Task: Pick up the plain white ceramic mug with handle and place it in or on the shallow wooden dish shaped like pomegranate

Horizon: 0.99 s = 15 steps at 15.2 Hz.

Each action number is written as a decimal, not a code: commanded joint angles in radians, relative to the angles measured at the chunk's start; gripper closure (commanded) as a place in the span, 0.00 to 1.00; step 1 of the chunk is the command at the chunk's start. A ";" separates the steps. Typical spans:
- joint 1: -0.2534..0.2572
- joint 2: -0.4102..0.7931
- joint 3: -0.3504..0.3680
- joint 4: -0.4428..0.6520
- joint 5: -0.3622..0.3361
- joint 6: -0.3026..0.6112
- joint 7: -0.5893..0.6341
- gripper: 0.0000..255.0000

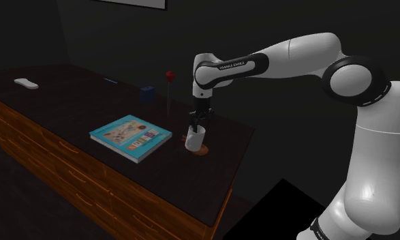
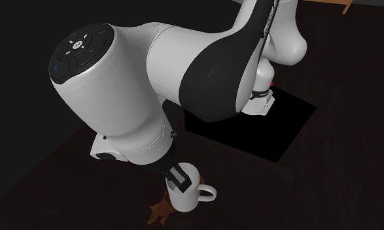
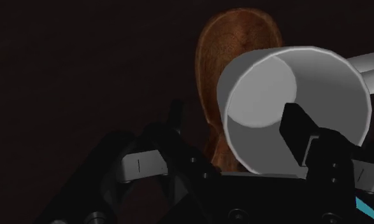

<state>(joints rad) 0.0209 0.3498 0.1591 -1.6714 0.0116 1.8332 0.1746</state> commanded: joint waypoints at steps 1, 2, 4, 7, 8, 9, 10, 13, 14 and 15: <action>0.000 0.000 0.000 0.000 0.000 0.000 0.000 0.00; 0.000 0.000 0.000 0.000 0.000 0.000 0.000 0.00; 0.000 0.000 0.000 0.000 0.000 0.000 0.000 0.00; -0.001 0.000 0.000 0.101 0.000 -0.101 0.000 0.00; -0.001 0.002 0.000 0.130 -0.001 -0.128 0.001 0.00; -0.001 0.002 0.000 0.130 -0.001 -0.128 0.001 0.00; -0.001 0.002 0.000 0.130 -0.001 -0.128 0.001 0.00; -0.001 0.002 0.000 0.130 -0.001 -0.128 0.001 0.00; -0.001 0.002 0.000 0.130 -0.001 -0.128 0.001 0.00; -0.001 0.002 0.000 0.130 -0.001 -0.128 0.001 0.00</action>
<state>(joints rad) 0.0204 0.3520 0.1587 -1.5412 0.0110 1.7052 0.1753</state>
